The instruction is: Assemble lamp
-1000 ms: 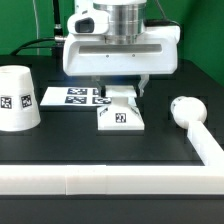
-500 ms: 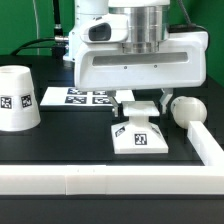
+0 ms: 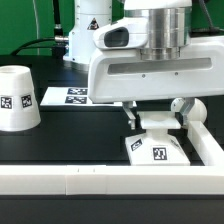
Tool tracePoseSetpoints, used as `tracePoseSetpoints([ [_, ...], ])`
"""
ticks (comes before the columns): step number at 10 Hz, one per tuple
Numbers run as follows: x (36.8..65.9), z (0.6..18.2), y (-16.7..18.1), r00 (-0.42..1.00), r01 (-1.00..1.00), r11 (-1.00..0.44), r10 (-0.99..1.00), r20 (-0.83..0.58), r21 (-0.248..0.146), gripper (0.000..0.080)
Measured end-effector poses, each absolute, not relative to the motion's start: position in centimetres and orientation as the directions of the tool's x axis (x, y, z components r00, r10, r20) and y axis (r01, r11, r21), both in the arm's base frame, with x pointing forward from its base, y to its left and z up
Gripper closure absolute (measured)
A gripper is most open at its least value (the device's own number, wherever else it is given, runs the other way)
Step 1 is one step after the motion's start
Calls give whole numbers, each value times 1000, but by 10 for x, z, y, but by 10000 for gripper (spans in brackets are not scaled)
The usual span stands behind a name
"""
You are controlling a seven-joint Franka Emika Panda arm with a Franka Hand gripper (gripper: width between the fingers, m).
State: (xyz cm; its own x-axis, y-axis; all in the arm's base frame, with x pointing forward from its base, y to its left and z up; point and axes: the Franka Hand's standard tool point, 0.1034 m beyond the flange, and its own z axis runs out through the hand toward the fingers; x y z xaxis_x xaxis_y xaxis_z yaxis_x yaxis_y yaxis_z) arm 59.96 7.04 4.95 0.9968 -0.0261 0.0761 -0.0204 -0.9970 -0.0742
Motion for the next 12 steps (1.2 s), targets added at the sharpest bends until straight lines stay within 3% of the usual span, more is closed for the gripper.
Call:
tracePoseSetpoints([
  [3,627,51,85,995,-28,-996,-36,96,-83,265],
  [6,629,52,85,995,-22,-996,-30,96,-83,265],
  [7,629,52,85,995,-22,-996,-30,96,-83,204],
  [8,629,52,85,995,-22,-996,-30,96,-83,204],
  [9,629,52,85,995,-22,-996,-30,96,-83,117],
  [11,628,52,84,995,-21,-996,-29,100,-83,104],
  [12,611,54,82,993,-19,-997,-28,110,-80,101],
])
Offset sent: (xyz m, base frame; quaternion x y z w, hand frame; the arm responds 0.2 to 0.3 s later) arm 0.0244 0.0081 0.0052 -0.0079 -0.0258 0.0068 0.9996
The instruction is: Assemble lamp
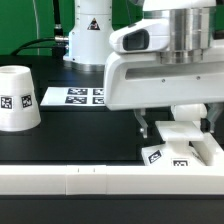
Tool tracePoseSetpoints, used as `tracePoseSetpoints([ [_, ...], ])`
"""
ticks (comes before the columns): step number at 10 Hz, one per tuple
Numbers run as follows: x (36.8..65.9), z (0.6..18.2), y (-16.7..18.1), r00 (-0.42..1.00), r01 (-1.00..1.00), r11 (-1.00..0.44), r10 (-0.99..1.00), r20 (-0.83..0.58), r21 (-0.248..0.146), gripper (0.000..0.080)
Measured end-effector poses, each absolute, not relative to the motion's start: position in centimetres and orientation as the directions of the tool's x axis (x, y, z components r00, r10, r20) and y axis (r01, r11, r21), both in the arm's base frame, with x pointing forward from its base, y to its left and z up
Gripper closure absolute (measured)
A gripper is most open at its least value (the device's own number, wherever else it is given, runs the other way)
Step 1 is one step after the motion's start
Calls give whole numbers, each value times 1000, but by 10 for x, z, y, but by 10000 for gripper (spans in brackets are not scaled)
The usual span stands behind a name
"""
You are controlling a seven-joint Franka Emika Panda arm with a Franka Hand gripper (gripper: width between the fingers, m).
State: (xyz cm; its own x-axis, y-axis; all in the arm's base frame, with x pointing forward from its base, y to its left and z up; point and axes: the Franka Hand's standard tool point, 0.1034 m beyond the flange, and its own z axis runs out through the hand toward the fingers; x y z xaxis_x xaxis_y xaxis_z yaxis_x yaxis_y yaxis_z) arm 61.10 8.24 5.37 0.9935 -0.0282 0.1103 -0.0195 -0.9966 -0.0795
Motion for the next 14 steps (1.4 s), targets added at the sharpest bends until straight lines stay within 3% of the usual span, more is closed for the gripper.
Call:
tracePoseSetpoints([
  [3,553,68,85,996,-55,-995,-60,66,-80,101],
  [6,520,79,117,989,-140,-985,-145,39,-98,101],
  [11,514,74,130,990,-118,-987,-125,62,-110,101],
  [14,504,66,149,998,-12,-996,-17,55,-92,101],
])
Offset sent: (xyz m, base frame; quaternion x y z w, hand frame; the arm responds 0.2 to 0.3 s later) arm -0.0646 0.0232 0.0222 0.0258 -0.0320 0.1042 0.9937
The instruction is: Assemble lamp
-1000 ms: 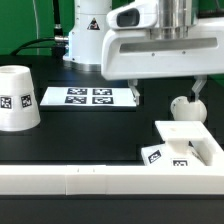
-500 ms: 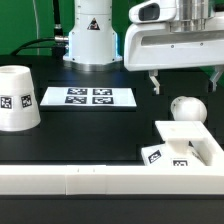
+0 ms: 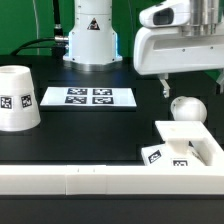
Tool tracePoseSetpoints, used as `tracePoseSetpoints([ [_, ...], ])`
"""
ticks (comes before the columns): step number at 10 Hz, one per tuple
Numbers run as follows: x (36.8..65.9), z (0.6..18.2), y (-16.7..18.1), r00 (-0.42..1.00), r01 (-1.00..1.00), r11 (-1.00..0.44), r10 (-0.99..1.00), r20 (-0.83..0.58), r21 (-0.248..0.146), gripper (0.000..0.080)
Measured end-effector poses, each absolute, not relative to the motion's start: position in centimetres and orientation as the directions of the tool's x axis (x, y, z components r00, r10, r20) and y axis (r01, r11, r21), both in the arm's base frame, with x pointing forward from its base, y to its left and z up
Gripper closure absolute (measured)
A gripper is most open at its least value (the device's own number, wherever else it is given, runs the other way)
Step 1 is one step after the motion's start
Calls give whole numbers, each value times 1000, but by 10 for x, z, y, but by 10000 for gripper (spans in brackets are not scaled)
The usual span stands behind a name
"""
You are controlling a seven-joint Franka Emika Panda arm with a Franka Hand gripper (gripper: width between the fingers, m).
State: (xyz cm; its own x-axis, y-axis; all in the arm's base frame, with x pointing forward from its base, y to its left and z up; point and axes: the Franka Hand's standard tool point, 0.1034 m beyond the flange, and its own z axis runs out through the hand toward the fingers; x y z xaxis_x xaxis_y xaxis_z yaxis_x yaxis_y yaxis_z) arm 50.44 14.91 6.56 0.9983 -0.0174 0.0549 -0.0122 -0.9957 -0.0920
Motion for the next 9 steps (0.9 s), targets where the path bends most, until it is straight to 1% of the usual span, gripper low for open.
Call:
tracePoseSetpoints([
  [1,505,66,148,998,-15,-996,-20,55,-92,101],
  [3,501,65,147,1000,-16,-996,-17,8,-84,101],
  [4,498,65,145,998,-14,-997,-10,-59,-75,101],
  [7,499,58,145,969,-12,-998,2,-246,-58,101],
  [9,502,55,147,936,-4,-999,15,-350,-54,101],
])
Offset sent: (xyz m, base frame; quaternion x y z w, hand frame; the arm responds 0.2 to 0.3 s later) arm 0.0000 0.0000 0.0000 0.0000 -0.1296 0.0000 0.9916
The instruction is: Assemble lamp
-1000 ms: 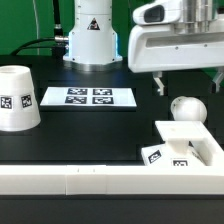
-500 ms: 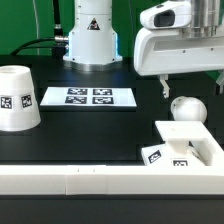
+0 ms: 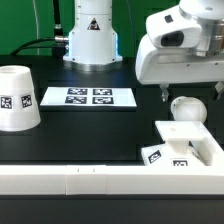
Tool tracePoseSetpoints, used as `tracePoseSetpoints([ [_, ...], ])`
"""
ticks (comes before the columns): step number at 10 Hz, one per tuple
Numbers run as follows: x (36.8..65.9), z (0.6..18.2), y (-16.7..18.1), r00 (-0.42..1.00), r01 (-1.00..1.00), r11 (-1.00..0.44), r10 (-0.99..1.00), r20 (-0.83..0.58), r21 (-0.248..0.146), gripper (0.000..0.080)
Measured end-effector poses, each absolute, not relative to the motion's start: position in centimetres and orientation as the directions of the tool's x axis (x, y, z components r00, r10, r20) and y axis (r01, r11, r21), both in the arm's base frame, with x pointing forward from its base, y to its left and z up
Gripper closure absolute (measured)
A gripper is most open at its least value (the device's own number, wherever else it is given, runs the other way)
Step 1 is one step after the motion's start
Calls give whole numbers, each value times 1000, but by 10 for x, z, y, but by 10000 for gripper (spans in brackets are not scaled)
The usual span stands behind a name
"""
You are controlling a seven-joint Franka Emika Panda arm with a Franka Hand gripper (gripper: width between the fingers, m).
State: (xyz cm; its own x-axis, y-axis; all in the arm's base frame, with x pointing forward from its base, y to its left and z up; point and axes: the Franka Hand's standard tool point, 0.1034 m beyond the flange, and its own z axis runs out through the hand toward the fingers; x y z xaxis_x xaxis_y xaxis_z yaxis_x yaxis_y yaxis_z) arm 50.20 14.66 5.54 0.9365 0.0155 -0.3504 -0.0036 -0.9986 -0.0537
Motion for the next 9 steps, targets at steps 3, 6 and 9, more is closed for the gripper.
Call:
tracePoseSetpoints([
  [3,502,50,147,852,10,-999,35,-522,-51,101],
  [6,490,42,144,736,18,-999,39,-676,-39,101],
  [9,489,30,146,624,27,-999,46,-780,-37,101],
])
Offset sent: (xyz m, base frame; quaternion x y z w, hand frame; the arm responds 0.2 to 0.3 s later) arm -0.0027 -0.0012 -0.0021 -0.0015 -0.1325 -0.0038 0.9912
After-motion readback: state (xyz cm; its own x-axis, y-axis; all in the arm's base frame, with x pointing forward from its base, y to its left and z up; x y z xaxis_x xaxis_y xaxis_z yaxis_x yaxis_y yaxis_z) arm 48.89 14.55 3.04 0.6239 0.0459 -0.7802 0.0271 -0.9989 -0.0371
